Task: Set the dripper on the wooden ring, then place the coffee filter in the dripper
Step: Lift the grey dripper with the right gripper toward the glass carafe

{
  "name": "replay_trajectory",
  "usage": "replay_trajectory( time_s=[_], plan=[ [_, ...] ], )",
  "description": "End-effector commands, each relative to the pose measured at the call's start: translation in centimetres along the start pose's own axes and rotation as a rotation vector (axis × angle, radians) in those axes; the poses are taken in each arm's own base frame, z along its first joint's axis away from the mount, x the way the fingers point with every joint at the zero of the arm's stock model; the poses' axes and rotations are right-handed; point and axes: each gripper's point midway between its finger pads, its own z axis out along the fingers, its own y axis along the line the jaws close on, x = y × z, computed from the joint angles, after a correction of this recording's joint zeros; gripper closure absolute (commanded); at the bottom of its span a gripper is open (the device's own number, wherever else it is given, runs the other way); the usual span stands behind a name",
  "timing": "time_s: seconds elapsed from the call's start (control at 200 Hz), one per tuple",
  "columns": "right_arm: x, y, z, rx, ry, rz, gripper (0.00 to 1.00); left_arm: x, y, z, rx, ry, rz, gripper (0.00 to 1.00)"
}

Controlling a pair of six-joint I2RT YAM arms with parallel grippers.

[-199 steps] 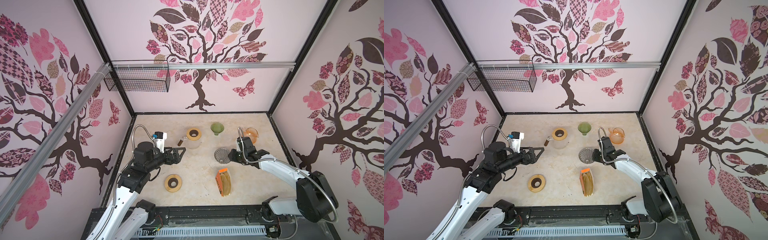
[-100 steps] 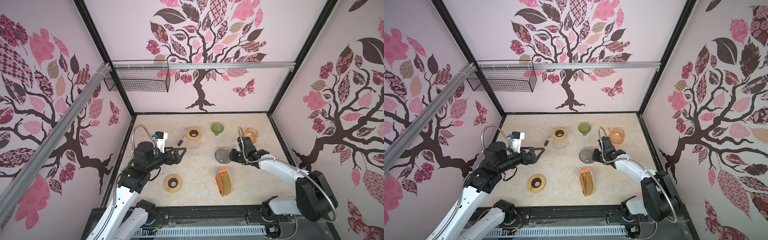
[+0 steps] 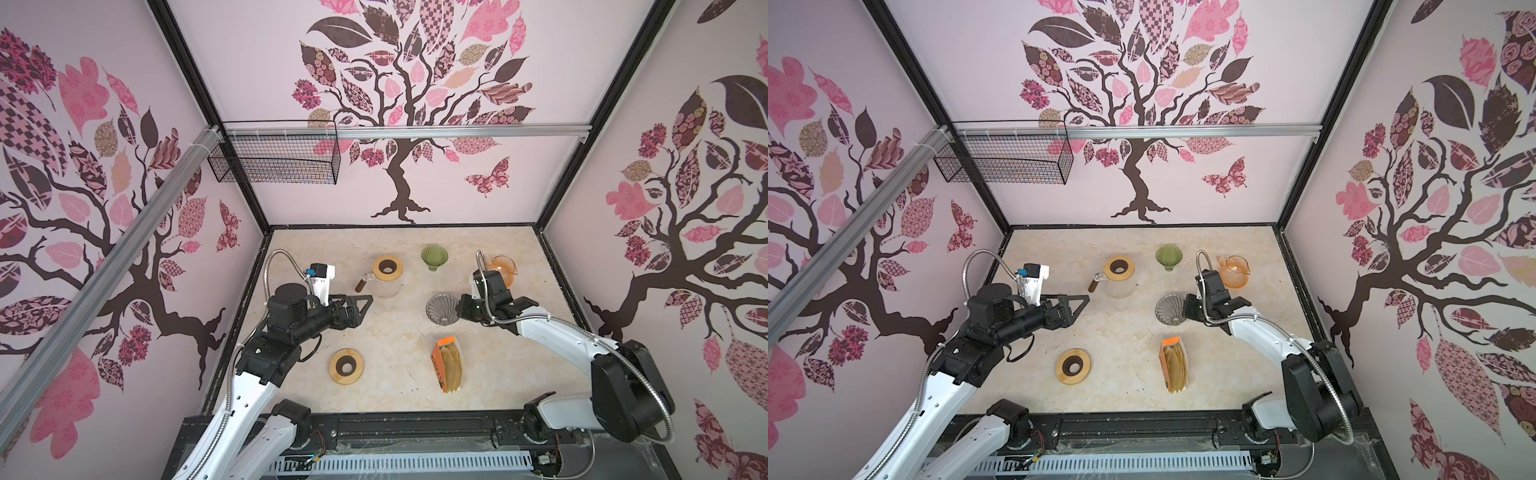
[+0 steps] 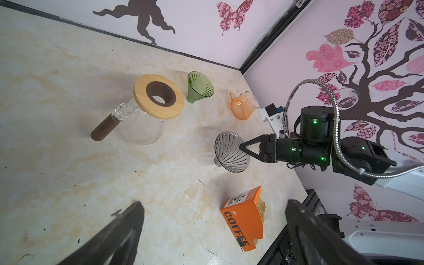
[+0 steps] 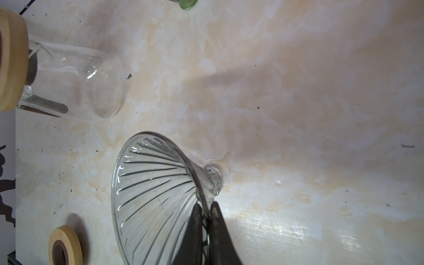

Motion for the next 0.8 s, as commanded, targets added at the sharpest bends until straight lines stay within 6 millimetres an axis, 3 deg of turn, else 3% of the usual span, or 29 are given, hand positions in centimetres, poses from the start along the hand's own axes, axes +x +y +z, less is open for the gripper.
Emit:
replay_trajectory(
  time_s=[0.0, 0.415, 0.795],
  plan=[
    [-1.8, 1.4, -1.5, -0.033, -0.045, -0.025, 1.0, 0.4, 0.5, 0.3, -0.003, -0.005, 0.0, 0.02],
    [-4.0, 2.9, -5.2, -0.036, -0.12, -0.085, 1.0, 0.2, -0.2, -0.1, 0.021, -0.014, 0.009, 0.02],
    [-7.9, 5.6, -10.7, -0.071, -0.261, -0.11, 1.0, 0.2, -0.2, -0.2, 0.023, -0.021, 0.004, 0.02]
  ],
)
